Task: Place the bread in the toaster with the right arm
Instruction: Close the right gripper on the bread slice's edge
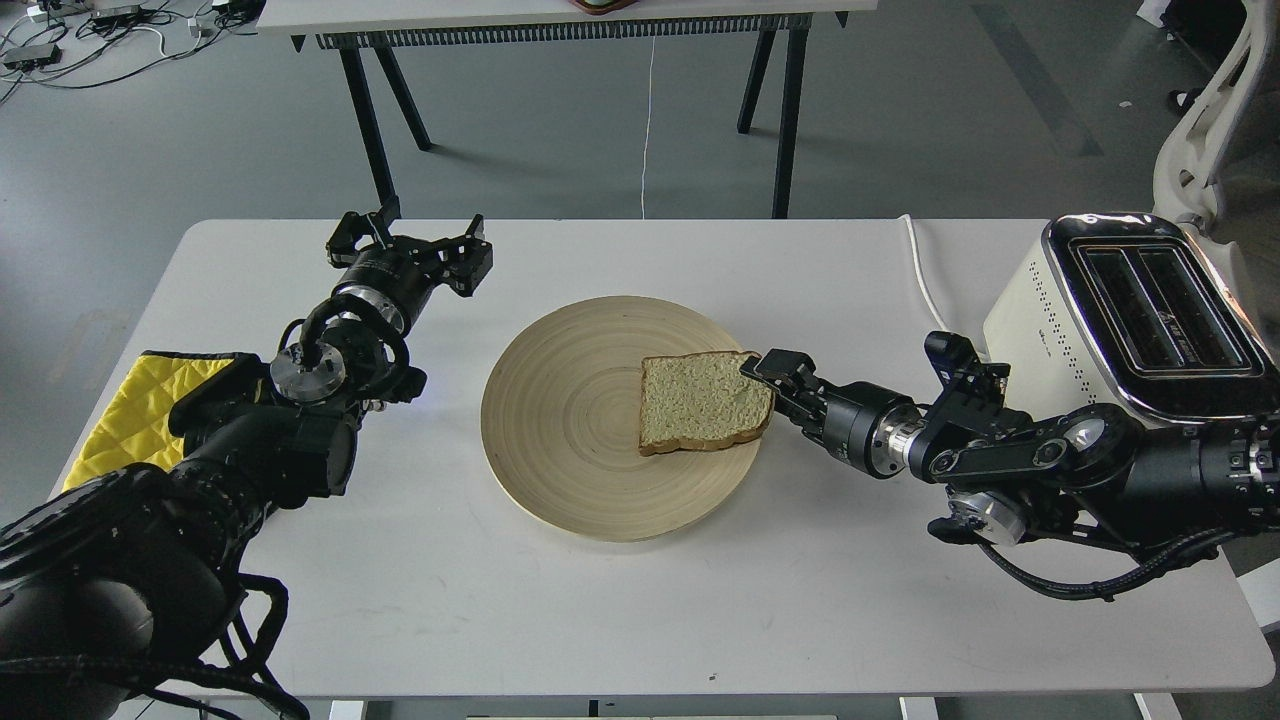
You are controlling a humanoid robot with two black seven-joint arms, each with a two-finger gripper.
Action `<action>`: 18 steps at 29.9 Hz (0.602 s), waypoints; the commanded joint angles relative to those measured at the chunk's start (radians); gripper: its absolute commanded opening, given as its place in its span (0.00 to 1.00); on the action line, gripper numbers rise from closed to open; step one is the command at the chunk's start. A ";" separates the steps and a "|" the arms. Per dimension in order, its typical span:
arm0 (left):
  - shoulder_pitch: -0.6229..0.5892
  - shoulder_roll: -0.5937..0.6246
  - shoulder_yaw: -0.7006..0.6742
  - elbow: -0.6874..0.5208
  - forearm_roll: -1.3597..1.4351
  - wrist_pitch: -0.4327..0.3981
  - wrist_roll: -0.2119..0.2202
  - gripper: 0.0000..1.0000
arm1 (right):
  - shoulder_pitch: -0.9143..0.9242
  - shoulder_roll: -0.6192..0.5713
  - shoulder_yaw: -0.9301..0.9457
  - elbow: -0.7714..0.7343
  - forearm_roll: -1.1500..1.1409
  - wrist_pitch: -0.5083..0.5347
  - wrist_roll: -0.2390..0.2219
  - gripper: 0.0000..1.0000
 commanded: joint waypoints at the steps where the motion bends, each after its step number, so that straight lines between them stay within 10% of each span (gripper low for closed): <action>1: 0.000 0.000 0.000 0.000 0.000 0.000 0.000 1.00 | -0.003 -0.001 0.001 0.005 0.000 0.000 0.000 0.49; 18: 0.000 0.000 0.000 0.000 0.000 0.000 0.000 1.00 | -0.003 -0.015 0.004 0.042 0.000 0.000 0.000 0.33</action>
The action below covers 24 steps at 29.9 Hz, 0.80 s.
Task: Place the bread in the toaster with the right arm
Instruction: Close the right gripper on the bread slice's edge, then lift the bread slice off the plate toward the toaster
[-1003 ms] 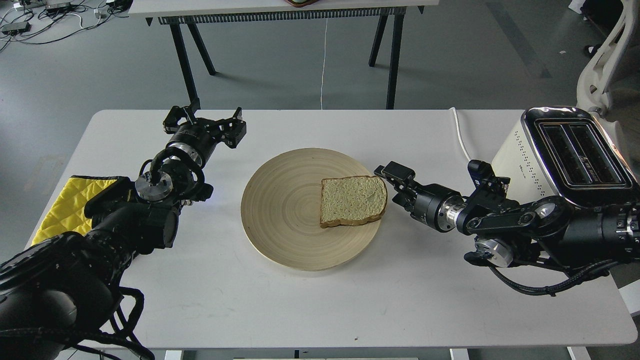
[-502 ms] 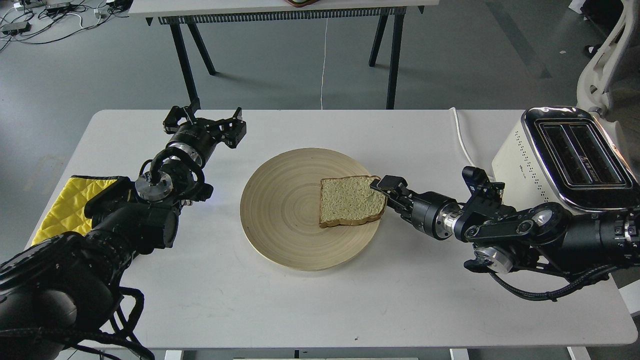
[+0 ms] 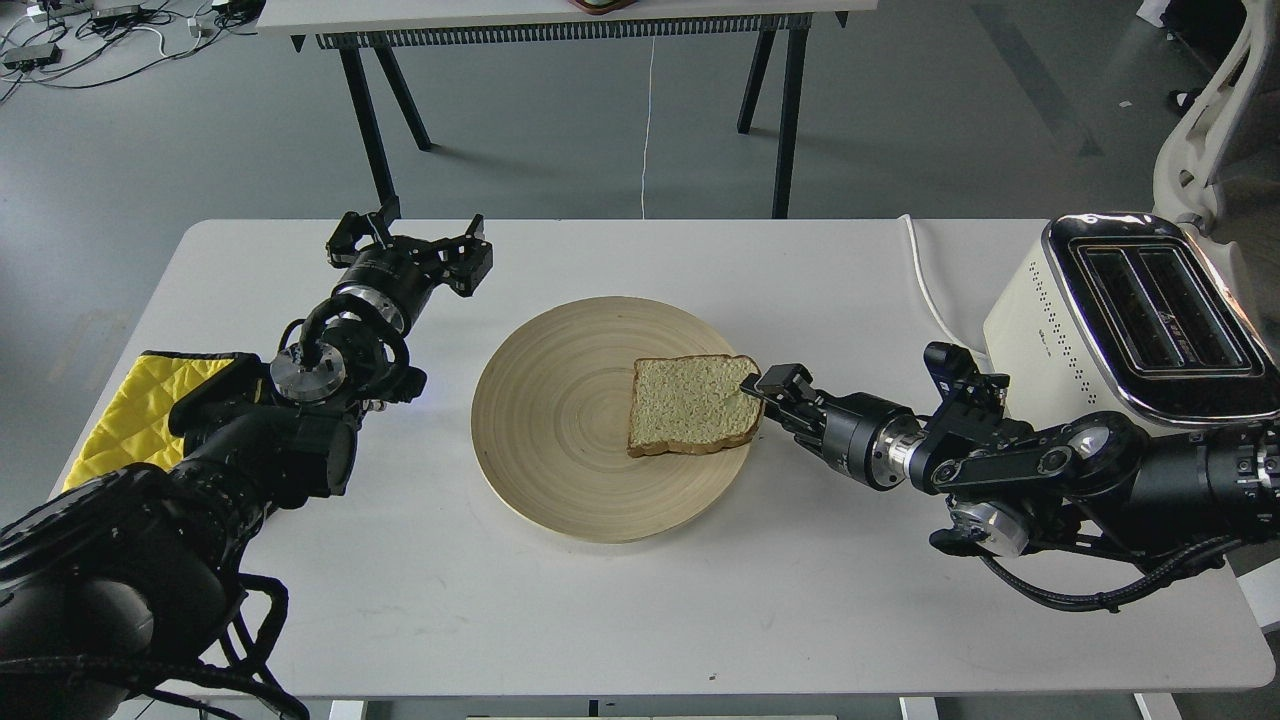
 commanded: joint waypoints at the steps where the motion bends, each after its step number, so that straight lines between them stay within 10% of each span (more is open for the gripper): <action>1: 0.000 0.000 0.000 0.000 0.001 0.000 0.000 1.00 | 0.000 -0.001 0.000 0.003 0.000 0.000 0.000 0.32; 24: 0.000 -0.002 0.000 0.000 0.001 0.000 0.000 1.00 | 0.002 -0.027 0.019 0.030 0.002 0.000 0.000 0.09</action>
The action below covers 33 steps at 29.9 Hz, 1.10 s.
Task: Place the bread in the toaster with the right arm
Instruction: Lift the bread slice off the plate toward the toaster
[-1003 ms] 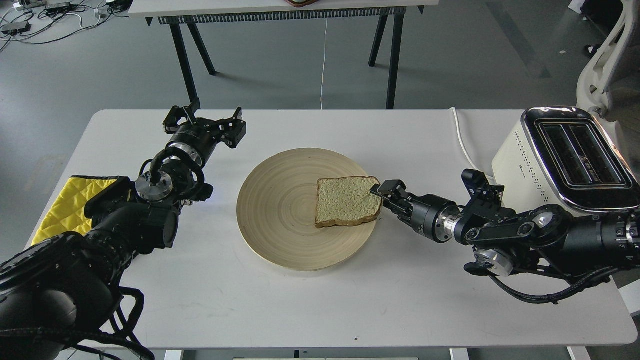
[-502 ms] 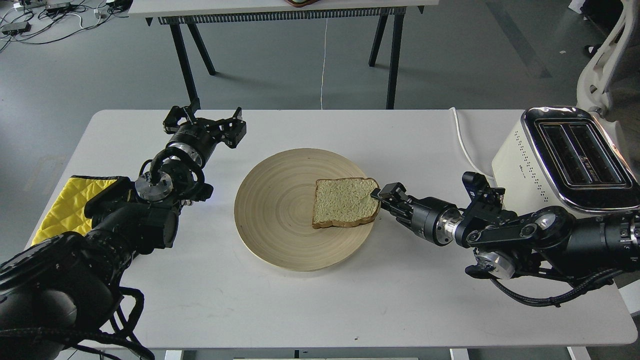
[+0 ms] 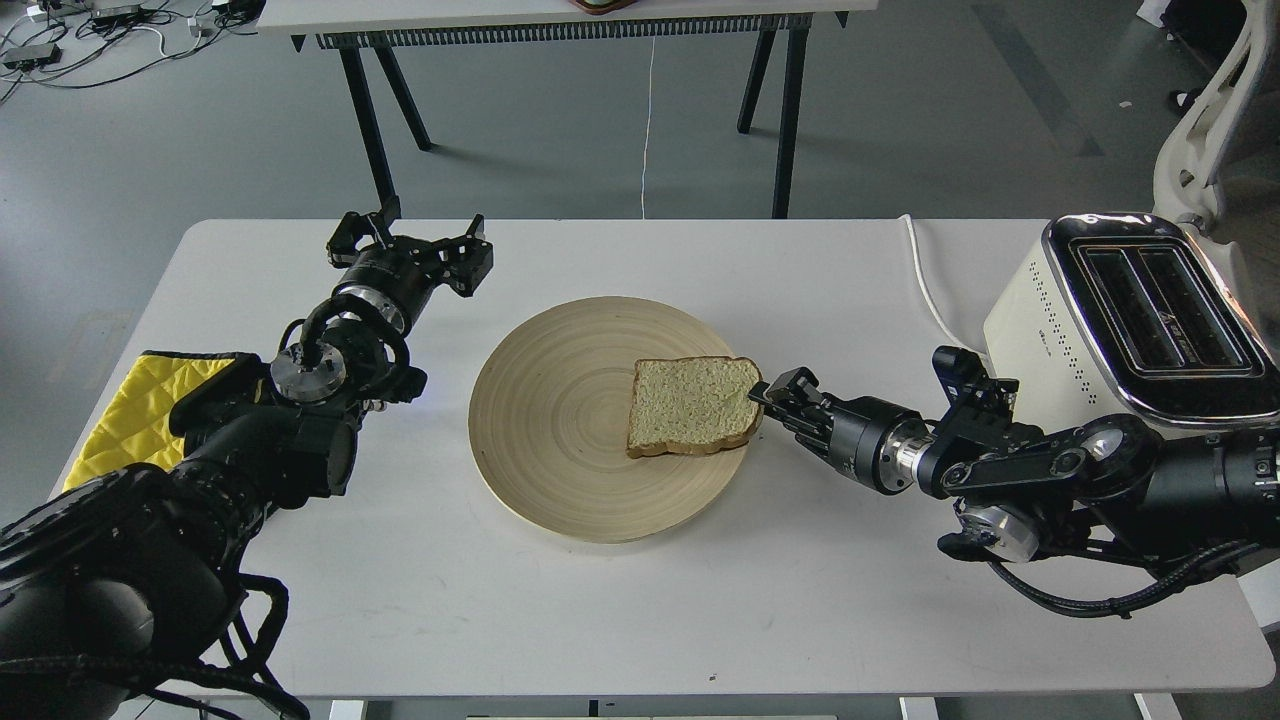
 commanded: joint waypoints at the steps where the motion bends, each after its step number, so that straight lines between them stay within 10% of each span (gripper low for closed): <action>1: 0.000 0.001 0.000 0.000 0.000 0.000 0.000 1.00 | 0.001 -0.002 0.019 -0.002 0.000 0.000 0.000 0.08; 20: 0.000 -0.001 0.000 0.000 0.000 0.000 0.000 1.00 | 0.106 -0.047 0.109 0.009 -0.003 -0.012 0.000 0.02; 33: 0.000 -0.001 0.000 0.000 0.000 0.000 0.000 1.00 | 0.509 -0.345 -0.112 0.264 -0.141 -0.018 0.000 0.02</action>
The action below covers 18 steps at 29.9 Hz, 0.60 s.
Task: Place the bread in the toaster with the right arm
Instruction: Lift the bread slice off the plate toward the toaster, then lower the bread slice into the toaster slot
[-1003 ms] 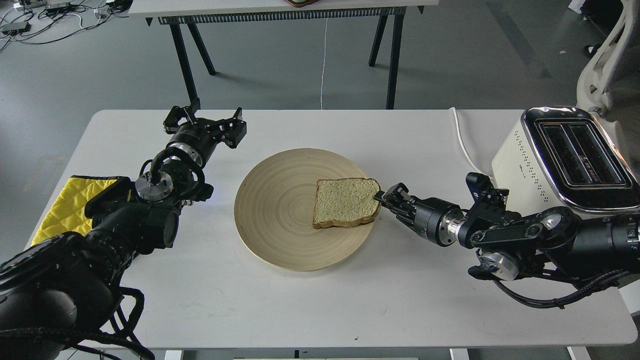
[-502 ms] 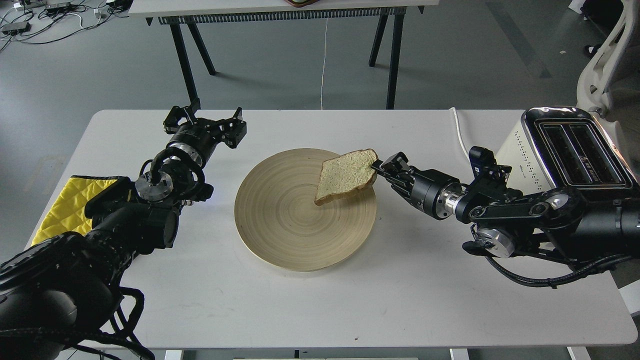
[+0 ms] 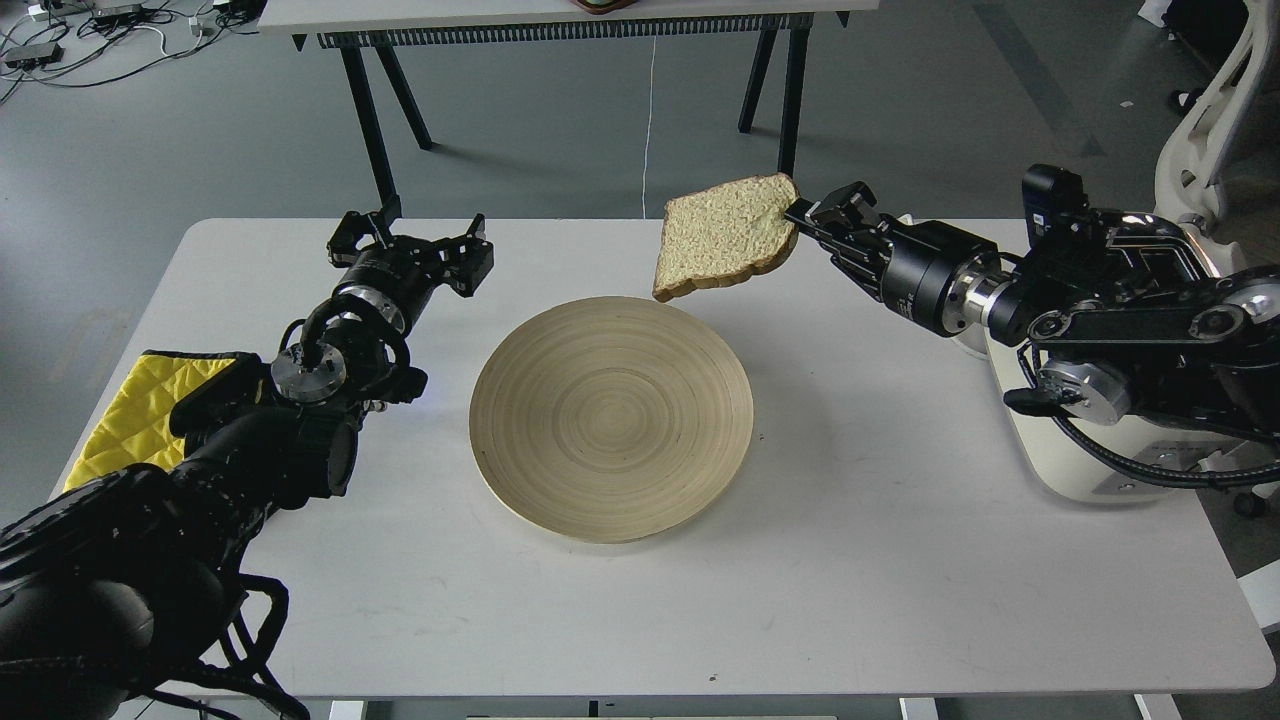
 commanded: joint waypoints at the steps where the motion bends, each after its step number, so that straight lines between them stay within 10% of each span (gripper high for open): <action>1: 0.000 0.000 0.000 0.000 0.000 0.000 0.000 1.00 | 0.160 -0.084 -0.165 0.044 -0.067 0.000 0.000 0.02; 18: 0.000 0.000 0.000 0.000 0.000 0.000 0.000 1.00 | 0.610 -0.166 -0.846 0.043 -0.187 -0.092 0.000 0.02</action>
